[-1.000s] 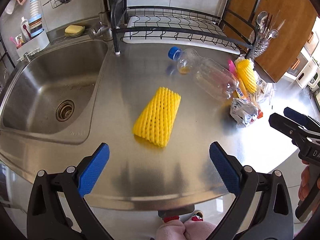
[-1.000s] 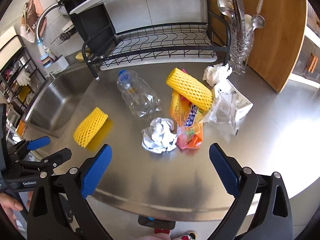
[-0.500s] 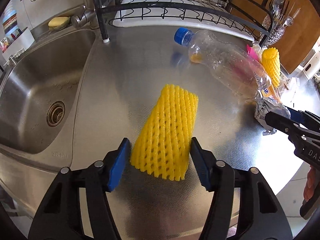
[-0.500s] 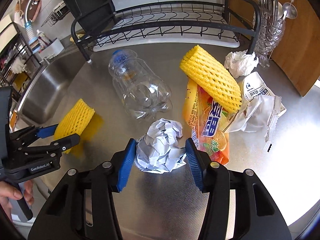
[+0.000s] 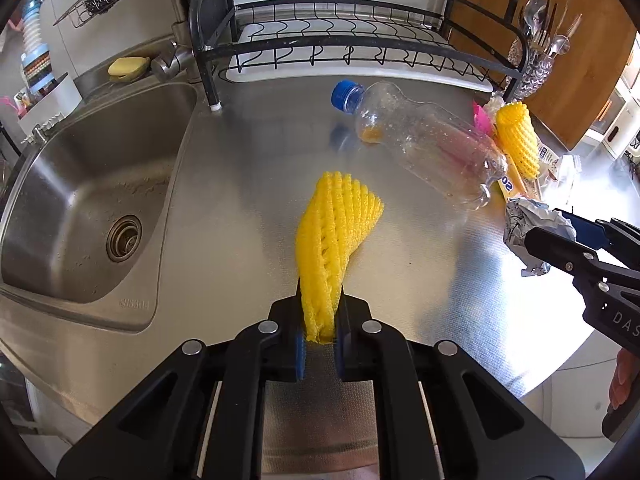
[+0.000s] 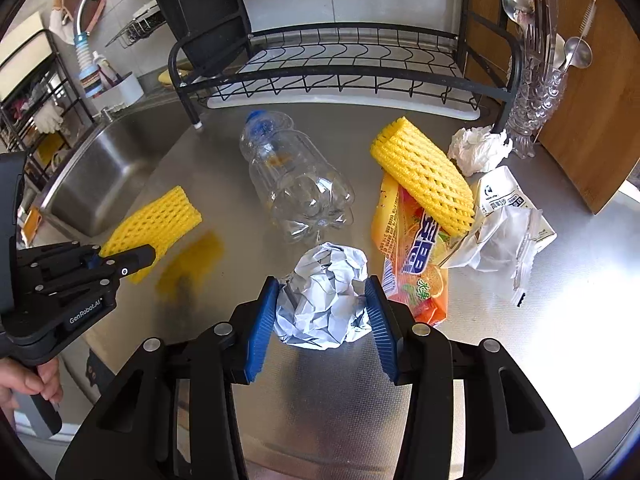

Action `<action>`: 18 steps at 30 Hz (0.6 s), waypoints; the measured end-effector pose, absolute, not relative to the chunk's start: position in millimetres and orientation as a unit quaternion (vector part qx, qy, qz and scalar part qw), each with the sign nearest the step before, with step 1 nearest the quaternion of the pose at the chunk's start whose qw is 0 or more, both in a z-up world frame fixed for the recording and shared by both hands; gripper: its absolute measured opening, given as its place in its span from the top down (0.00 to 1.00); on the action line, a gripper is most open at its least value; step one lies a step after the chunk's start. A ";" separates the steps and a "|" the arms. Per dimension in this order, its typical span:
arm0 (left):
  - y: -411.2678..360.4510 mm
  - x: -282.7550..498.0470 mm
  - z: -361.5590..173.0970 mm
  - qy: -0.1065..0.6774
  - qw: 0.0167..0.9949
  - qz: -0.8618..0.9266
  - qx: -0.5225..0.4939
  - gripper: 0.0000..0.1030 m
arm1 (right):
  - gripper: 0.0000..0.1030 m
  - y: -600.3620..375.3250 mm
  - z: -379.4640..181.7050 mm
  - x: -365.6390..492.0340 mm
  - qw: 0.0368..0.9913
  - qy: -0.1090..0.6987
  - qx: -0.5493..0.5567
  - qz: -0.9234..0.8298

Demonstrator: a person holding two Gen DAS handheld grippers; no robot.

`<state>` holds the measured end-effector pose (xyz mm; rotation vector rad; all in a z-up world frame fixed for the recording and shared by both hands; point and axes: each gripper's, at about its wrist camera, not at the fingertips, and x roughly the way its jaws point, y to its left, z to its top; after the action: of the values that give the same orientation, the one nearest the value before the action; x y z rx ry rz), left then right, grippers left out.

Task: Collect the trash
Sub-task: 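Carry the foam net and foil down over the black bin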

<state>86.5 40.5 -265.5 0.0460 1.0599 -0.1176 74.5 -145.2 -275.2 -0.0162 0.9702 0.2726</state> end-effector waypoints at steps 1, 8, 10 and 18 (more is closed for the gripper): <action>39.5 82.2 -262.4 0.503 0.862 -0.056 0.021 0.91 | 0.56 -146.4 -272.1 72.1 0.877 0.463 -0.007 0.132; 26.6 34.5 -243.1 0.492 0.868 -0.061 0.013 0.91 | 0.56 -157.1 -254.4 32.3 0.880 0.452 0.000 0.144; 23.2 15.3 -241.1 0.493 0.867 -0.064 0.008 0.91 | 0.56 -158.8 -250.7 16.9 0.882 0.449 -0.004 0.146; 6.7 -60.7 -250.2 0.510 0.858 -0.062 0.002 0.91 | 0.55 -171.6 -254.9 -54.9 0.873 0.457 0.000 0.172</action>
<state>-60.7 6.7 -250.2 0.0045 1.0718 -0.1309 -54.9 -171.6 -254.9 -0.0002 0.9546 0.3599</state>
